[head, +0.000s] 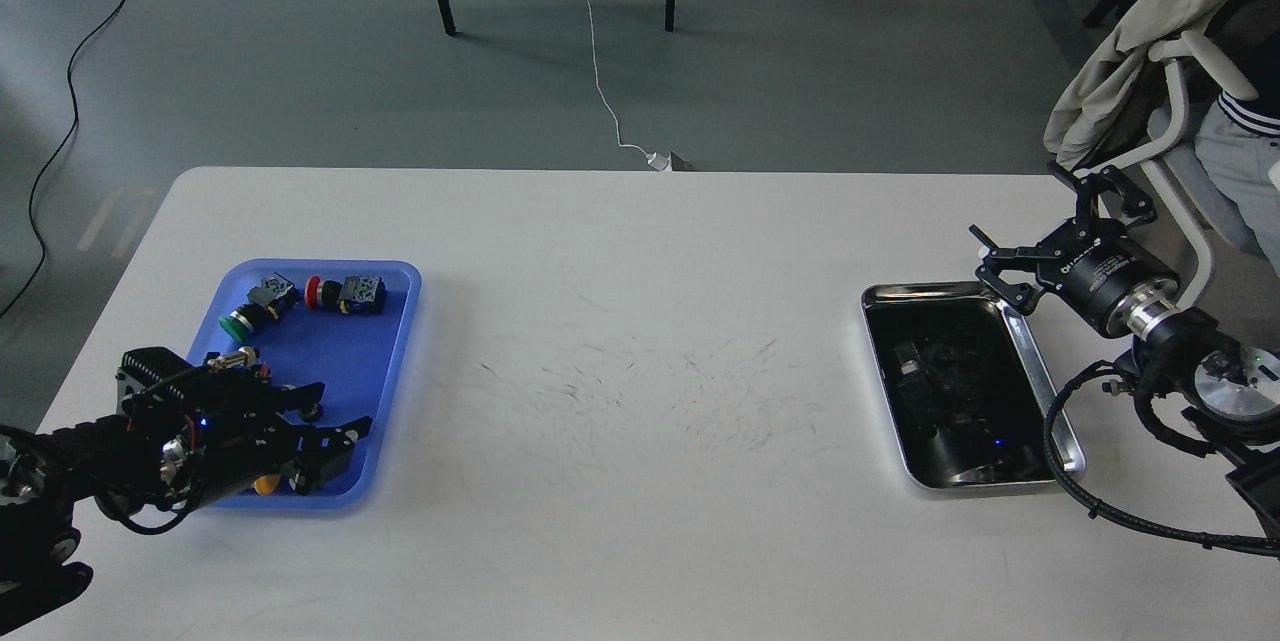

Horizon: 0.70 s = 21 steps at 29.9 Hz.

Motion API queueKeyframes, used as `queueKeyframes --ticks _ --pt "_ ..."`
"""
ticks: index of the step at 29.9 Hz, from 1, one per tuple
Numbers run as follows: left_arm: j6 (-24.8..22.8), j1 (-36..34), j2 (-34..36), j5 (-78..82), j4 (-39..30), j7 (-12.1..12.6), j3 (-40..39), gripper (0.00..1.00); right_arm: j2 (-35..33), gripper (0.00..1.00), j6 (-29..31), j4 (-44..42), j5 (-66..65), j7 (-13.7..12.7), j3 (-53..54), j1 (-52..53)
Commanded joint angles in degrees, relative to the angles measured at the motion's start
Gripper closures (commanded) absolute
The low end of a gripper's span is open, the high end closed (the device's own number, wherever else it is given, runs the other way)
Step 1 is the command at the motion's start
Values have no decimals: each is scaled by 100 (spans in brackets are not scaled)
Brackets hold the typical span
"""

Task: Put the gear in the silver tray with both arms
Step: 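Close the left gripper on the black gear and lift it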

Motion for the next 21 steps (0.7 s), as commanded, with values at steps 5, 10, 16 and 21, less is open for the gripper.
queueKeyframes --ticks 5,10,16,21 --pt "9 -5 11 -13 193 -42 -13 30 -7 2 0 8 -3 1 0 -1" --pt "18 -5 11 -13 325 -86 -13 35 -77 2 0 16 -3 1 0 -10" --pt "18 -5 19 -13 334 -86 -13 51 -86 2 0 16 -3 1 0 -10" --pt "-8 -5 28 -13 343 -86 -4 73 -86 2 0 16 -3 1 0 -10"
